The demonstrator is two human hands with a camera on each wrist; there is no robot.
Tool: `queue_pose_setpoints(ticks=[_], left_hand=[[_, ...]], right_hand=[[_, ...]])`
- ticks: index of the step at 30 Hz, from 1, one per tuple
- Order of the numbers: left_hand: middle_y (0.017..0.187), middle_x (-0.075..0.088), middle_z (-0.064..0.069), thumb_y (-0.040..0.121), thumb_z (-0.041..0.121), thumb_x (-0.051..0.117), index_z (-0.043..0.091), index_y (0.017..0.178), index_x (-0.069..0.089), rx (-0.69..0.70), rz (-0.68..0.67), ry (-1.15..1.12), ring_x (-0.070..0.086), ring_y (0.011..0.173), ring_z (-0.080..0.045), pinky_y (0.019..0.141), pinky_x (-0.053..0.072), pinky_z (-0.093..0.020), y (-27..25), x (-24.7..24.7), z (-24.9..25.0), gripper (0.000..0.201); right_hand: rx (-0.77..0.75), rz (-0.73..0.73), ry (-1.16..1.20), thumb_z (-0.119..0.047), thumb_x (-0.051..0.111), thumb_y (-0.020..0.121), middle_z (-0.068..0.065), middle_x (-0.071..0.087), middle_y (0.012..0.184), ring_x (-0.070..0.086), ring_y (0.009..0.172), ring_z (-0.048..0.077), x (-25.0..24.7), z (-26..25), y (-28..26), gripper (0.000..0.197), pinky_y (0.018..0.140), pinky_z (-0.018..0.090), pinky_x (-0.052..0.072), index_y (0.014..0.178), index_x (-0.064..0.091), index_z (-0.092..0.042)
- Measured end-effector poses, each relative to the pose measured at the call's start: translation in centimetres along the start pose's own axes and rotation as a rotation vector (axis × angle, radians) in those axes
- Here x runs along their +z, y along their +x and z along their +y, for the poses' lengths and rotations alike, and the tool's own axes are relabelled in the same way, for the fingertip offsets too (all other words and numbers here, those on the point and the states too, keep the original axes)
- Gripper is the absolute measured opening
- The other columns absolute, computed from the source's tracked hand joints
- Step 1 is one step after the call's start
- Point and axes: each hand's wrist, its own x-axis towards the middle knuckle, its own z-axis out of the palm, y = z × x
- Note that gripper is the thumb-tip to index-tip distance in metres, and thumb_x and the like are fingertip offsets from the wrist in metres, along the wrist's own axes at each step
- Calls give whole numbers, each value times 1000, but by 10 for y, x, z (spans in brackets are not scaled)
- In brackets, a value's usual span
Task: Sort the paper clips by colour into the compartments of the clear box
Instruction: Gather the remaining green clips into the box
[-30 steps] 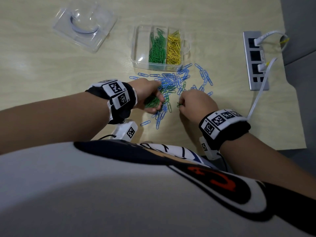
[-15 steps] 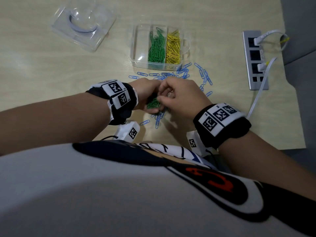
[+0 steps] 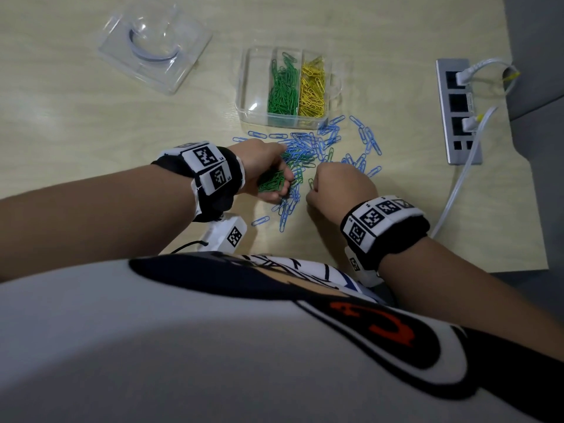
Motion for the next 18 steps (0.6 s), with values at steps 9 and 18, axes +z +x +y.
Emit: queue_pose_setpoints(ticks=[9, 18], left_hand=[[67, 55, -11, 102, 45, 24, 6, 76, 56, 3, -3, 17, 59, 49, -18, 57, 51, -25, -1, 2, 2, 57], [75, 60, -14, 100, 34, 36, 7, 88, 57, 30, -11, -18, 62, 56, -20, 60, 53, -30, -2, 7, 2, 35]], right_hand=[[-12, -32, -46, -31, 59, 85, 4, 51, 77, 52, 74, 27, -1, 0, -1, 19, 61, 29, 37, 81, 53, -13], [-152, 112, 423, -25, 57, 83, 0, 67, 81, 62, 82, 21, -21, -20, -1, 9, 74, 31, 50, 82, 65, -23]])
